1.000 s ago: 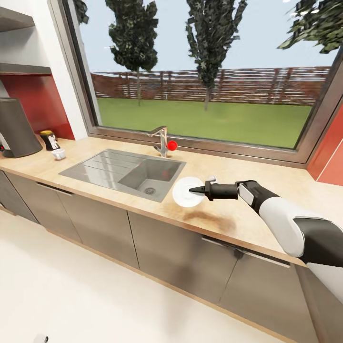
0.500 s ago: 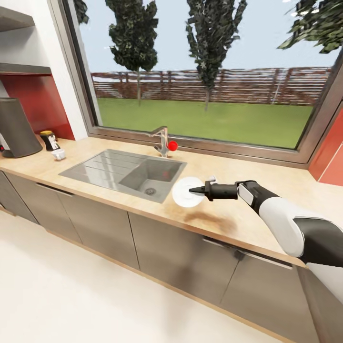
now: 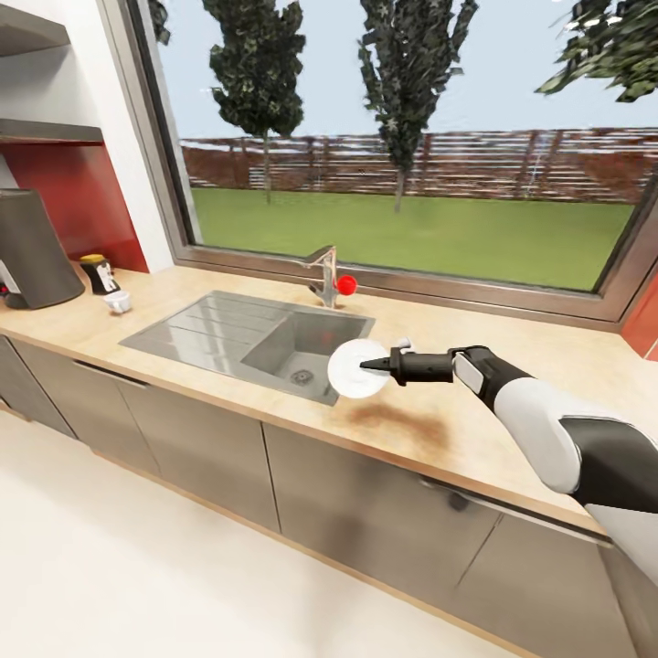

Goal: Set up a coffee station on the kitchen countertop: keep the coffee maker on the countertop, move the bottle of coffee from the kitchen shelf to the counter next to the coffee maker, place a paper coffee filter on top of the coffee maker, put the saucer next to the coffee maker with the coffee cup on the saucer, and place the electric kettle next to the coffee maker.

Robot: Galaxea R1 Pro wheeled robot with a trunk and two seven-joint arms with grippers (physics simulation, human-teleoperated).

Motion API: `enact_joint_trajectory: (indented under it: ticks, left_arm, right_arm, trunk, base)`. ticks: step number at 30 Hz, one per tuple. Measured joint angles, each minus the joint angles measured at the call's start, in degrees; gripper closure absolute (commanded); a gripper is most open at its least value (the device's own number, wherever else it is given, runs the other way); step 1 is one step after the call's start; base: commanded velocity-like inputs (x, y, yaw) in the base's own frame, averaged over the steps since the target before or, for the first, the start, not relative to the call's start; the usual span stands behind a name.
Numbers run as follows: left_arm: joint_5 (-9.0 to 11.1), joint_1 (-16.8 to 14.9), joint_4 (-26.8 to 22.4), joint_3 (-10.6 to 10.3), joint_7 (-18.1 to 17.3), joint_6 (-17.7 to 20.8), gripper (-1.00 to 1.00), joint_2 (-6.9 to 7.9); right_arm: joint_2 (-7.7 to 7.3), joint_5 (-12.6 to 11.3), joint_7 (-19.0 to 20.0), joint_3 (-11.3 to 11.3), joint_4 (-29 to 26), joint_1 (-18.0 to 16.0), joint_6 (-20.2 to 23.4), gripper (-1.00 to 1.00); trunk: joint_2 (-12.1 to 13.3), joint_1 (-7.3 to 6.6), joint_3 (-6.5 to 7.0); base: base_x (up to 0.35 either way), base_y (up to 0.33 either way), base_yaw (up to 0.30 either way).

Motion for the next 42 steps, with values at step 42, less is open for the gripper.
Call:
enact_joint_trajectory:
  ticks: [42]
  left_arm:
    - [-0.05, 0.00, -0.02, 0.04, 0.15, -0.16, -1.00, 0.10]
  right_arm:
    - [3.96, -4.90, -5.80, -0.14, -5.64, 0.01, 0.55, 1.00]
  trunk:
    - [0.00, -0.02, 0.00]
  base:
    - [0.101, 0.186, 0.103]
